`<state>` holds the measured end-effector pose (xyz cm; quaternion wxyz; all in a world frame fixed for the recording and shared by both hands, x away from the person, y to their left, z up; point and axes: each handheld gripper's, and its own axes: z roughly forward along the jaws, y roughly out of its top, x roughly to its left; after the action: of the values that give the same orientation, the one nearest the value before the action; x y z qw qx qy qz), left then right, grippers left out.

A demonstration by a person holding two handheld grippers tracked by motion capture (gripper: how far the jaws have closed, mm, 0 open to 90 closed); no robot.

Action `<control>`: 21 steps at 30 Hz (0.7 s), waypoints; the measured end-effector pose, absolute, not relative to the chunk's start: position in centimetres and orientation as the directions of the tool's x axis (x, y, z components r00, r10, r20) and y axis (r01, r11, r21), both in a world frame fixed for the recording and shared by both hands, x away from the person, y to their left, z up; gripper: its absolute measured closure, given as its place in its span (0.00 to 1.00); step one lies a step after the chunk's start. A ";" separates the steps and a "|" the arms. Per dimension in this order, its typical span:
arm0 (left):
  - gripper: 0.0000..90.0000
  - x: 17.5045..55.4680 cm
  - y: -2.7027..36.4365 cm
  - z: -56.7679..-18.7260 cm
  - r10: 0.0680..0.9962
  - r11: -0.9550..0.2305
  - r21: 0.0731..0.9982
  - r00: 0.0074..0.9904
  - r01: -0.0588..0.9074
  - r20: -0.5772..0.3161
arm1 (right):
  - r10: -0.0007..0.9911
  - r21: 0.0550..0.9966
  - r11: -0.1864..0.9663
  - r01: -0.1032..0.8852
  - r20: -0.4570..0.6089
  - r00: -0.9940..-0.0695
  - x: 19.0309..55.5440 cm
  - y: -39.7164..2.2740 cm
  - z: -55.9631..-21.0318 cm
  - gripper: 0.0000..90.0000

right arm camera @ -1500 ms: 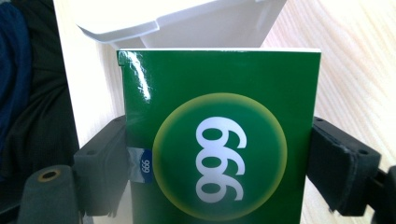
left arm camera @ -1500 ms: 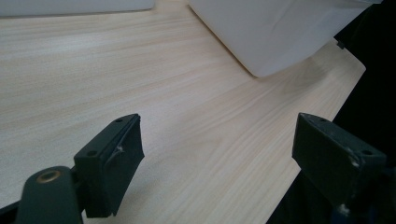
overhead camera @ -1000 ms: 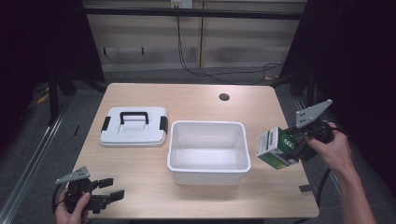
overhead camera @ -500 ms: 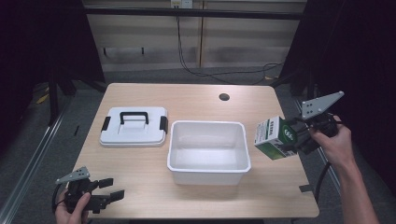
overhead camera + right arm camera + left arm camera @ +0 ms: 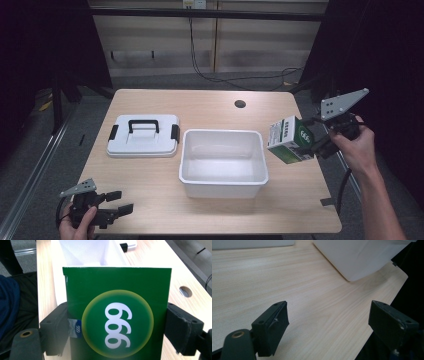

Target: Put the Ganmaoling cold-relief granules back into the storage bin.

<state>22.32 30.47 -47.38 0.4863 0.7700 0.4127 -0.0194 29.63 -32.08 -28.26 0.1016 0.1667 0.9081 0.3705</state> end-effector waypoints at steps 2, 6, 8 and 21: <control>0.18 22.3 30.5 -47.4 0.616 -0.192 0.733 0.662 0.652 -0.427 | 0.376 0.714 0.665 0.219 -0.067 -0.924 29.8 -31.7 -27.9 0.18; 0.18 22.3 30.5 -47.4 0.617 -0.191 0.733 0.661 0.653 -0.428 | 0.363 0.716 0.666 0.209 -0.066 -0.929 30.2 -30.9 -27.5 0.18; 0.18 22.3 30.5 -47.4 0.616 -0.193 0.733 0.662 0.652 -0.427 | 0.353 0.711 0.673 0.206 -0.064 -0.933 30.5 -30.3 -27.4 0.18; 0.18 22.3 30.4 -47.4 0.615 -0.190 0.733 0.661 0.653 -0.429 | 0.311 0.702 0.692 0.169 -0.079 -0.947 31.6 -27.3 -26.4 0.18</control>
<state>22.31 30.45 -47.36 0.4856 0.7712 0.4112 -0.0193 31.58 -27.34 -26.37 0.0960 0.1313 0.9147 0.3699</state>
